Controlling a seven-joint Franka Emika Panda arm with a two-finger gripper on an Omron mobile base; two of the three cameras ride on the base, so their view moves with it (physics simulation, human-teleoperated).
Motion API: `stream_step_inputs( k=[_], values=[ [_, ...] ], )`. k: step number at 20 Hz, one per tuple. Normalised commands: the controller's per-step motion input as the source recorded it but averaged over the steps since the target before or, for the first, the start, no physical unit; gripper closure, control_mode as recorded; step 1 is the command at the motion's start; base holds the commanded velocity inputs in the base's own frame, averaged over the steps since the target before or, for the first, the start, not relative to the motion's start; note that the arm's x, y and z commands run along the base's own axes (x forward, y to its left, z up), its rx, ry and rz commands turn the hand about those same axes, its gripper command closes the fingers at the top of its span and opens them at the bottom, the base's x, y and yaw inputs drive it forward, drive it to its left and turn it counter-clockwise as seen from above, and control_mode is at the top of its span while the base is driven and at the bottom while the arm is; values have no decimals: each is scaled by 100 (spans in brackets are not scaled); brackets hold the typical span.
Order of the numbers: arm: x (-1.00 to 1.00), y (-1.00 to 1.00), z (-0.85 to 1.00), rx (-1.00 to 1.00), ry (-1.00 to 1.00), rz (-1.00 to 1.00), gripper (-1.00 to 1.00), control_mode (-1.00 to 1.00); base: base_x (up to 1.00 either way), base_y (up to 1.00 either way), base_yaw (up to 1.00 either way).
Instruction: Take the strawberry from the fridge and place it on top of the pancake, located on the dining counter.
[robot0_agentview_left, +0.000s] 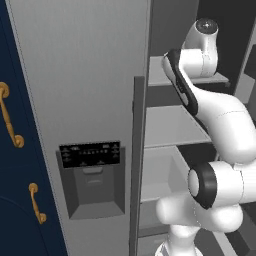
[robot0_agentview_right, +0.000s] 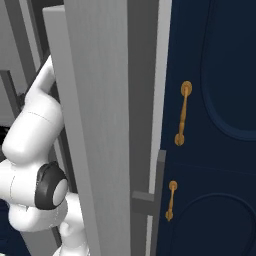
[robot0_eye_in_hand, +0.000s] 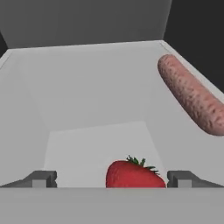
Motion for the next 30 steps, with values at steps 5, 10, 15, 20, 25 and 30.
stream_step_inputs(
  k=[5,10,15,20,25,30],
  values=[
    [12,-27,-3,0,10,-4,-100,-100,0,0,0],
    [2,-20,-12,0,0,-6,-100,-100,0,0,0],
    [-1,3,-2,1,-1,-1,-100,-100,0,0,0],
    [-26,16,0,0,-7,0,-100,-100,0,0,0],
    [-26,6,-1,0,-11,0,-100,-100,0,0,0],
    [-10,0,-6,0,-7,-1,-100,-100,0,0,0]
  ],
)
